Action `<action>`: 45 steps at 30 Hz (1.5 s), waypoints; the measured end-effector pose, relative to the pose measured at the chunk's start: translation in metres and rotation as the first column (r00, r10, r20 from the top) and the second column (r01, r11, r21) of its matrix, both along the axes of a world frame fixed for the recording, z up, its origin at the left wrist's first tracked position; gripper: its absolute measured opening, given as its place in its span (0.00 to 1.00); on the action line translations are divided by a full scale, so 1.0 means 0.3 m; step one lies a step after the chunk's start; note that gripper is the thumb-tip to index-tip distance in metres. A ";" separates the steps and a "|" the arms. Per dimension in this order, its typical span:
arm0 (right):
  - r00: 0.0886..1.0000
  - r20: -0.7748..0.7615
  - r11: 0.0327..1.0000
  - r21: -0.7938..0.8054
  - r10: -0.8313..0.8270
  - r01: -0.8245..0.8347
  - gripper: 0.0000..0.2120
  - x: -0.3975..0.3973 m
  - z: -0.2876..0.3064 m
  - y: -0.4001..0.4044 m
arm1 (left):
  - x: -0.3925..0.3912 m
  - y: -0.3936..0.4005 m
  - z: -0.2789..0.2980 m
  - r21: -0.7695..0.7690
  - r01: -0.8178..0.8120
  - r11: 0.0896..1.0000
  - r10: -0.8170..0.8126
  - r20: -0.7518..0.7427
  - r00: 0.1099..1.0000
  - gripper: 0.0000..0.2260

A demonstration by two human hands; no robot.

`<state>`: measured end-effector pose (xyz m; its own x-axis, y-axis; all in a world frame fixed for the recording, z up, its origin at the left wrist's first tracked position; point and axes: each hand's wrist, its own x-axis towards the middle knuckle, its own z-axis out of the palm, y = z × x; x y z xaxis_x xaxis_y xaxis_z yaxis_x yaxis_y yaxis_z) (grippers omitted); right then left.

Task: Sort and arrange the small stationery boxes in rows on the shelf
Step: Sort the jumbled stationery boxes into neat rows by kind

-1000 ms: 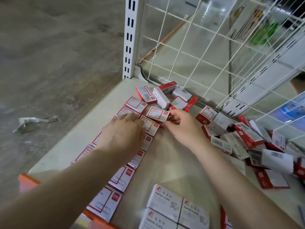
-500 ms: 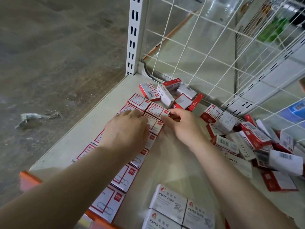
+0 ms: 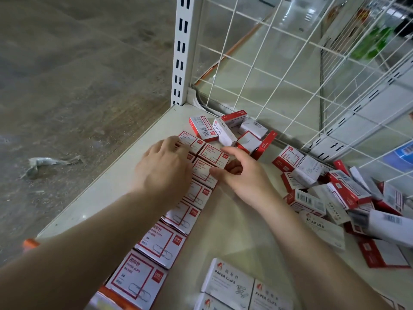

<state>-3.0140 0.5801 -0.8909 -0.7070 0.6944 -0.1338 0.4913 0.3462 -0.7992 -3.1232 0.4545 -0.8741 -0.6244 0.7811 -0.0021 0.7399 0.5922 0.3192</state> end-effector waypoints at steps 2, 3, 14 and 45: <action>1.000 0.008 1.000 0.000 0.018 -0.018 0.24 0.000 0.005 0.001 | -0.005 0.006 -0.004 0.009 -0.007 1.000 0.007 0.042 0.999 0.20; 1.000 0.009 1.000 -0.002 0.025 -0.025 0.24 -0.001 0.007 0.002 | -0.007 0.008 -0.006 0.016 -0.010 1.000 0.009 0.061 0.998 0.19; 0.998 0.014 0.998 -0.012 0.054 -0.054 0.22 -0.003 0.001 0.016 | -0.028 0.001 -0.010 0.065 0.026 0.998 -0.028 0.034 0.999 0.19; 0.998 0.032 0.996 0.066 0.052 -0.054 0.25 0.005 0.001 -0.003 | -0.023 -0.005 -0.008 0.053 0.037 0.998 -0.039 0.029 0.999 0.18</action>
